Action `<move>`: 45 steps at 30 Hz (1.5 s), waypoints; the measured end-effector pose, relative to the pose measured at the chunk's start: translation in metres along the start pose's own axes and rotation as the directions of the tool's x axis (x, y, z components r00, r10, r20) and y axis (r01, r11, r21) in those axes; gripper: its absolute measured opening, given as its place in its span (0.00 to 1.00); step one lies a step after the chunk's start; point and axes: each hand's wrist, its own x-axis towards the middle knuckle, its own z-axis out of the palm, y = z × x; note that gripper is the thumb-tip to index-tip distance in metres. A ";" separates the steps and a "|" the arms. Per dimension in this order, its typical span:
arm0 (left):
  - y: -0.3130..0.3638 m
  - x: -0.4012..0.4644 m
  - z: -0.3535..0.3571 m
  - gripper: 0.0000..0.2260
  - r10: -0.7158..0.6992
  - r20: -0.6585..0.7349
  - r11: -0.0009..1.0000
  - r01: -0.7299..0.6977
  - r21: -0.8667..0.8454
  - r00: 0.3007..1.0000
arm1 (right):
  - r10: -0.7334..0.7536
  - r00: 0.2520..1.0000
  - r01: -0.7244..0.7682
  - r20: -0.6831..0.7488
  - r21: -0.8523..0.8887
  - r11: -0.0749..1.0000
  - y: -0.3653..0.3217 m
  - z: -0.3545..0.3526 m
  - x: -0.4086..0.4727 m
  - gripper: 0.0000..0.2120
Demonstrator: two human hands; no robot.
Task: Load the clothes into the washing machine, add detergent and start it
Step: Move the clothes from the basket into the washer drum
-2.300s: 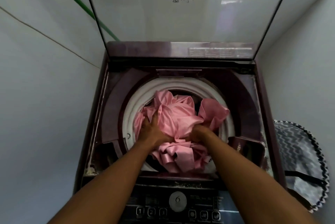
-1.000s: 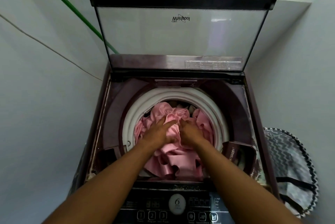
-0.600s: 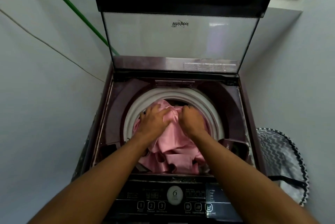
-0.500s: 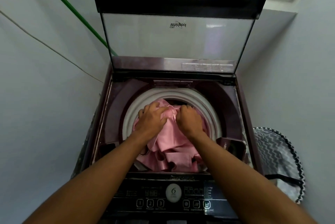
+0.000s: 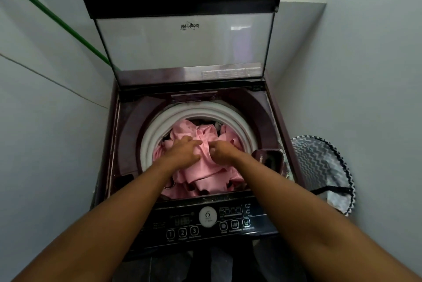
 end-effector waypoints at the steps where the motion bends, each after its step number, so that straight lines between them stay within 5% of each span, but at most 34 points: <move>1: 0.001 0.001 0.002 0.28 -0.006 0.055 0.999 0.004 0.049 0.998 | 0.008 1.000 -0.008 0.019 0.006 1.000 0.003 0.005 -0.002 0.20; 3: 0.004 -0.001 0.005 0.29 -0.018 0.069 0.999 0.015 0.044 0.997 | 0.022 0.999 -0.020 -0.033 0.058 0.998 0.003 0.009 -0.006 0.21; 8: 0.012 -0.018 0.003 0.27 0.035 -0.195 0.999 -0.043 -0.034 0.980 | 0.068 0.956 -0.022 -0.286 0.161 0.987 0.005 0.004 -0.018 0.17; 11: 0.007 -0.028 -0.007 0.25 0.063 -0.282 0.991 -0.092 -0.093 0.957 | 0.072 0.944 -0.019 -0.322 0.164 0.986 0.004 -0.008 -0.025 0.15; 17: -0.001 -0.040 -0.017 0.17 0.064 -0.199 0.980 -0.100 -0.174 0.978 | 0.001 0.928 0.045 -0.372 0.113 0.993 -0.001 -0.018 -0.026 0.15; 25: -0.004 -0.041 0.010 0.25 0.087 -0.019 0.990 -0.089 -0.107 0.996 | -0.041 0.997 0.042 -0.070 0.010 0.999 -0.009 0.023 -0.023 0.13; 30: -0.003 -0.037 0.019 0.29 0.121 -0.037 0.989 -0.124 -0.084 0.992 | 0.054 0.996 -0.048 0.068 -0.092 0.995 -0.007 0.038 -0.019 0.30; 34: -0.002 -0.035 0.024 0.30 0.115 -0.011 0.989 -0.115 -0.089 0.993 | 0.069 0.993 -0.058 0.098 -0.103 0.993 -0.009 0.037 -0.017 0.32; 41: 0.000 -0.028 0.025 0.34 0.151 -0.027 0.987 -0.153 -0.058 0.988 | 0.115 0.990 -0.114 0.077 -0.023 0.993 -0.013 0.021 -0.012 0.17; 45: 0.000 -0.027 0.026 0.37 0.154 0.058 0.988 -0.154 -0.019 0.986 | 0.090 0.994 -0.087 0.059 -0.055 0.995 -0.006 0.029 -0.016 0.18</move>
